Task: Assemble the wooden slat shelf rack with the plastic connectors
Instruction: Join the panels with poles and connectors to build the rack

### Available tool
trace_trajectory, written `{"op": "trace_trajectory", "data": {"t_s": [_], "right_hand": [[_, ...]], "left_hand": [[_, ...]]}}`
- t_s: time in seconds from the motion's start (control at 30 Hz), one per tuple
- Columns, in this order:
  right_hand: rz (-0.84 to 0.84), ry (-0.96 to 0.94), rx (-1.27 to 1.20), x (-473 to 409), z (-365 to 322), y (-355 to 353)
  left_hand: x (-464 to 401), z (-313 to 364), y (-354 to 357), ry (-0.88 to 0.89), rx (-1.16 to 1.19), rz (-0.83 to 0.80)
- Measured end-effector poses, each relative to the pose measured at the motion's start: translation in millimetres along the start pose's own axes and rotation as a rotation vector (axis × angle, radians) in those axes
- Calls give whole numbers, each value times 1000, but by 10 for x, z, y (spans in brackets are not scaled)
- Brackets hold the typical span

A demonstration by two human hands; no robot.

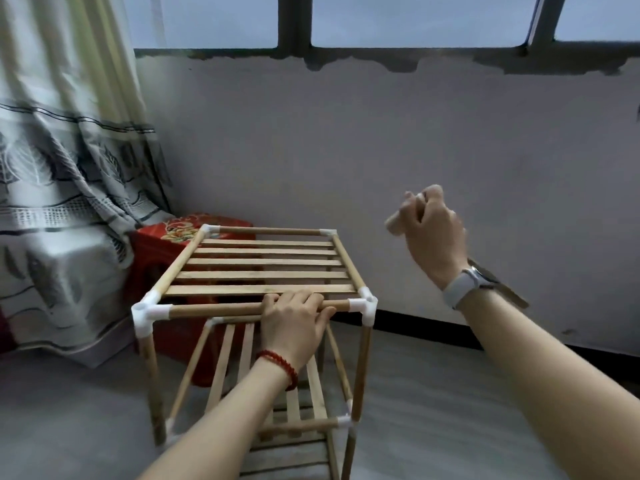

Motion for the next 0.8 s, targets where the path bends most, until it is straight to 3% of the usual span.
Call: {"op": "trace_trajectory", "data": {"t_s": [0.03, 0.07, 0.13, 0.17, 0.33, 0.47, 0.53, 0.63, 0.67, 0.8], "right_hand": [[101, -80, 80, 134, 4, 39], [56, -124, 231, 312, 39, 261], [-271, -167, 481, 529, 211, 746], [-358, -162, 536, 460, 218, 791], [-85, 5, 112, 21, 13, 179], [-392, -107, 537, 524, 370, 845], [-331, -96, 457, 264, 169, 676], [-86, -2, -12, -45, -36, 177], [-64, -3, -31, 22, -3, 175], [-450, -86, 495, 517, 409, 875]], "left_hand": [[-4, -9, -11, 2, -9, 11], [-7, -16, -15, 6, -16, 21], [7, -1, -12, 15, -20, 36], [19, 7, -9, 13, -14, 39], [37, 13, -52, 31, -56, 105], [51, 31, -35, 31, -49, 101], [46, 28, -44, 26, -50, 106], [19, 12, -42, 22, -61, 95], [20, 3, -41, 18, -61, 86], [38, 1, 16, 8, -12, 45]]}}
Point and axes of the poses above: each hand's wrist, its own x-axis away from the middle knuckle, its own y-axis out of the palm, z = x × y, the point moved 10 cm from there along -x, towards the middle knuckle, and after that the axes turned 15 degrees about y, right-handed, at the moved point
